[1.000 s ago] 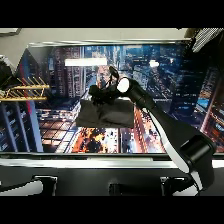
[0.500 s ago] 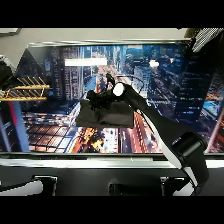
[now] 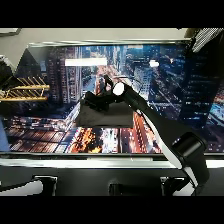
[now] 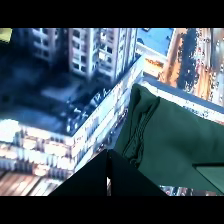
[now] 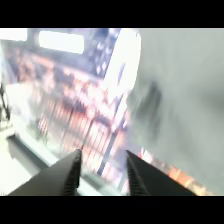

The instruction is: Fold the clothes and pants, and hang the long-sleeved shirts on hangers.

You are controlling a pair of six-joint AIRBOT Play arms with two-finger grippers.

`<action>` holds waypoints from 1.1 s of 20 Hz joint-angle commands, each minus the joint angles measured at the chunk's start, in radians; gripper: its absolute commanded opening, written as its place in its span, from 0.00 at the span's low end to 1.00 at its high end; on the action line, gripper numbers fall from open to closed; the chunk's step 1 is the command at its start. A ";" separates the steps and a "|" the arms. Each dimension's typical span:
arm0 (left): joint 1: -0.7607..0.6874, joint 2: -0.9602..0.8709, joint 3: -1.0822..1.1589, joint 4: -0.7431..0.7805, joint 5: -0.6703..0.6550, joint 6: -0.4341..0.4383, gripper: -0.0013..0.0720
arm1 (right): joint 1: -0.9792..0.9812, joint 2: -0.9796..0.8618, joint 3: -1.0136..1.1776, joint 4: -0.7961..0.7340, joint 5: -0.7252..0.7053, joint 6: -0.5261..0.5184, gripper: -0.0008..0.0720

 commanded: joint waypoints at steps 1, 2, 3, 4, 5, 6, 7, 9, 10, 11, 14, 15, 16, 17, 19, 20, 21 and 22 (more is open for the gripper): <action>0.001 0.000 0.001 0.000 -0.001 -0.001 0.04 | -0.025 0.051 0.002 0.043 0.131 -0.075 0.53; 0.001 0.000 0.001 0.000 -0.001 -0.001 0.04 | -0.059 0.084 0.001 0.027 0.163 -0.086 0.53; 0.001 0.000 0.001 0.000 -0.001 -0.001 0.04 | -0.103 0.116 0.001 -0.003 0.186 -0.087 0.53; 0.001 0.000 0.001 0.000 -0.001 -0.001 0.04 | -0.159 0.151 0.001 -0.050 0.212 -0.088 0.53; 0.001 0.000 0.001 0.001 -0.001 -0.001 0.04 | -0.218 0.181 0.001 -0.106 0.240 -0.090 0.53; 0.001 0.000 0.001 0.001 -0.001 -0.001 0.04 | -0.283 0.207 0.001 -0.171 0.278 -0.103 0.54; 0.001 0.000 0.001 0.001 -0.001 -0.001 0.04 | -0.345 0.220 0.001 -0.222 0.325 -0.123 0.54; 0.001 0.000 0.001 0.001 -0.001 -0.001 0.04 | -0.468 0.223 -0.014 -0.251 0.421 -0.198 0.61; 0.001 0.000 0.001 0.001 -0.001 -0.001 0.04 | -0.525 0.224 -0.043 -0.250 0.437 -0.232 0.61; 0.001 0.000 0.001 0.001 -0.001 0.000 0.04 | -0.569 0.223 -0.081 -0.246 0.440 -0.260 0.62; 0.001 0.000 0.001 0.001 -0.001 0.000 0.04 | -0.660 0.223 -0.257 -0.169 0.400 -0.360 0.67; 0.001 0.000 0.001 0.001 -0.001 0.000 0.04 | -0.673 0.223 -0.319 -0.142 0.371 -0.391 0.67; 0.001 0.000 0.001 0.001 -0.001 0.000 0.04 | -0.678 0.223 -0.379 -0.124 0.329 -0.419 0.67; 0.001 0.000 0.001 0.001 -0.001 0.000 0.04 | -0.675 0.222 -0.431 -0.097 0.289 -0.445 0.67; 0.001 -0.001 0.001 0.001 0.000 0.000 0.04 | -0.663 0.210 -0.518 -0.003 0.213 -0.509 0.67; 0.001 -0.001 0.001 0.001 0.000 0.000 0.04 | -0.656 0.197 -0.547 0.032 0.185 -0.534 0.67; 0.001 -0.001 0.001 0.001 0.000 0.000 0.04 | -0.650 0.181 -0.564 0.054 0.165 -0.549 0.67; 0.001 -0.001 0.001 0.001 0.000 0.000 0.04 | -0.644 0.167 -0.571 0.068 0.151 -0.560 0.67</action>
